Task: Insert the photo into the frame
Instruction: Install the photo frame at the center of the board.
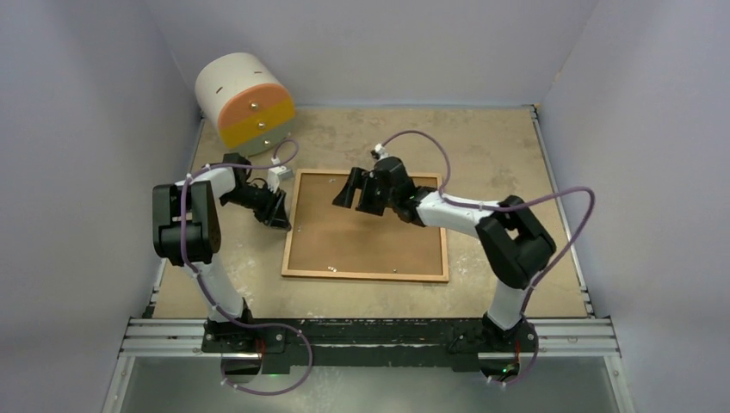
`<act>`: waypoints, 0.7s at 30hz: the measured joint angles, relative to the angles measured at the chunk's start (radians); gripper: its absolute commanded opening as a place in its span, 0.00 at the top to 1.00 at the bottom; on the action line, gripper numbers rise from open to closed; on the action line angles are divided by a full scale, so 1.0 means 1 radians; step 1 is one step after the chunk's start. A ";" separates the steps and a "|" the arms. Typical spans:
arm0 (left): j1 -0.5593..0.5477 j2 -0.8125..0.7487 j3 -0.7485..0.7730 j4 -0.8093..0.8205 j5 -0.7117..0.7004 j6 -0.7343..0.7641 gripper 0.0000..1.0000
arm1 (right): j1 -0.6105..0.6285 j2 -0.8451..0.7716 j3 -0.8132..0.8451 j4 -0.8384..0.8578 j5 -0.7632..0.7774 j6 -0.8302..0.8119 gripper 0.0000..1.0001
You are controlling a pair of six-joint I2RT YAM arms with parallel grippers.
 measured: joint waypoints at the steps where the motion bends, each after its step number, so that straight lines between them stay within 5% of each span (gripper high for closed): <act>1: 0.000 0.000 -0.001 0.000 0.003 -0.005 0.70 | 0.012 0.026 0.008 0.014 -0.009 0.011 0.22; 9: 0.002 -0.001 -0.015 0.017 0.013 -0.052 0.72 | 0.146 0.309 0.214 0.056 -0.070 0.079 0.28; 21: 0.005 -0.025 -0.045 0.057 0.005 -0.081 0.72 | 0.213 0.397 0.359 0.049 -0.105 0.082 0.29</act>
